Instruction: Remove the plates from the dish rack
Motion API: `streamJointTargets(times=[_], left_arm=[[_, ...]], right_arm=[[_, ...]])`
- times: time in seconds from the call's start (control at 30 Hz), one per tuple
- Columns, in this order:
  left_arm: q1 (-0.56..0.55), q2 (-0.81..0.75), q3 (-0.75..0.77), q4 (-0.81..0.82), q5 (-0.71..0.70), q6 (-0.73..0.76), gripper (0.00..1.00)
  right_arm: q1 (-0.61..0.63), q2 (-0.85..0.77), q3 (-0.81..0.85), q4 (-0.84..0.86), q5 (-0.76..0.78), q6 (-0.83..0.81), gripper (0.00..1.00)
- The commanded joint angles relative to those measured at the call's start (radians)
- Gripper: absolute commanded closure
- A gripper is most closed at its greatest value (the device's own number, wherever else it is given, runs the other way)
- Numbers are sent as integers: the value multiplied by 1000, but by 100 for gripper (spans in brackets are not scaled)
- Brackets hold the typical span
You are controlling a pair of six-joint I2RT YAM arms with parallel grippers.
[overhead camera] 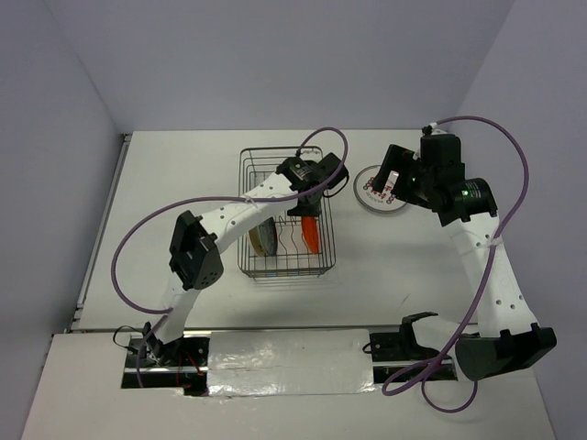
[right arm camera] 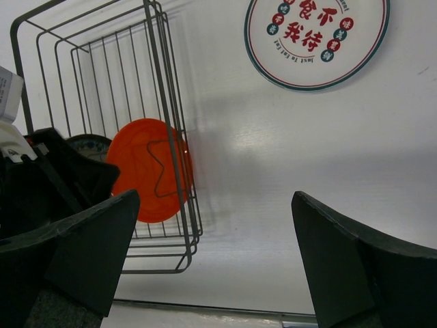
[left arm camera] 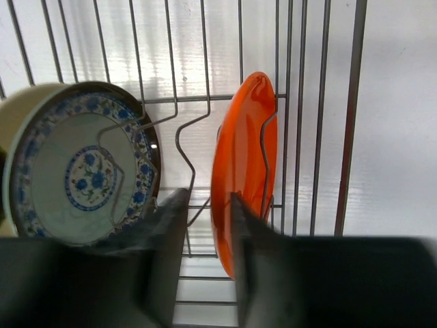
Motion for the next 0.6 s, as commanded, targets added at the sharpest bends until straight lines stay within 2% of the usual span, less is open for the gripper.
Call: streamJointTargets(times=[0.0,0.03,0.07,0.13,0.17,0.23,0.27,0.33,0.43,0.57], left_arm=[[5,12,-23,-25,33,5,51],[5,18,-23,-33,31,3,42],[5,21,-23,-36,28,2,39],[3,28,-35,-36,30,0,40],[5,29,-40,-36,28,-1,51],[5,34,-48,-39,28,-3,61],[3,35,-41,-42,25,-3,73],[5,38,-12,-57,18,-1,84],[3,37,79,-83,13,9,92],[11,28,236,-155,14,11,92]], right_arm=[[4,-7,10,39,-12,-16,0],[4,-7,11,39,-12,-14,0],[4,-7,10,39,-12,-13,0],[4,-8,5,44,-12,-11,0],[4,-10,-1,47,-12,-9,0],[4,-11,-3,48,-12,-8,0],[4,-11,-3,48,-12,-8,0],[4,-10,0,47,-12,-9,0],[4,-5,13,44,-10,-9,0],[4,7,23,39,-4,-16,0]])
